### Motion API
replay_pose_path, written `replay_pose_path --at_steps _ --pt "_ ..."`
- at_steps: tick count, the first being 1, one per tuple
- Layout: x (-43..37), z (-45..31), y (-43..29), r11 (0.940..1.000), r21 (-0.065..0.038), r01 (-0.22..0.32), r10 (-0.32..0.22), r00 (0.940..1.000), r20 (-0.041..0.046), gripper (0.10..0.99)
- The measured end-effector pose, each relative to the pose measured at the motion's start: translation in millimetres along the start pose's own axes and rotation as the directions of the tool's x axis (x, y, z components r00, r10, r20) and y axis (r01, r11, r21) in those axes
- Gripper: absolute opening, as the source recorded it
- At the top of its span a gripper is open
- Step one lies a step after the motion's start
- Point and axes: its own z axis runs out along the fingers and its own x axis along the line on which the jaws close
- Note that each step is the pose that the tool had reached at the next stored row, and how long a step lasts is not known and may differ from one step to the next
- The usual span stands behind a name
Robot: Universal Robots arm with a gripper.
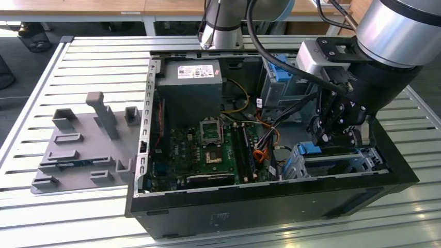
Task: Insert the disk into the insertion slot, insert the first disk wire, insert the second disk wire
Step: 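Insert the first disk wire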
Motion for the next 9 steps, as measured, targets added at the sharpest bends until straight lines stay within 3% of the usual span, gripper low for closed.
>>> replay_pose_path --at_steps 9 --pt "-0.2 0.3 -4.2 1.0000 0.000 0.000 0.000 1.0000 0.0000 0.122"
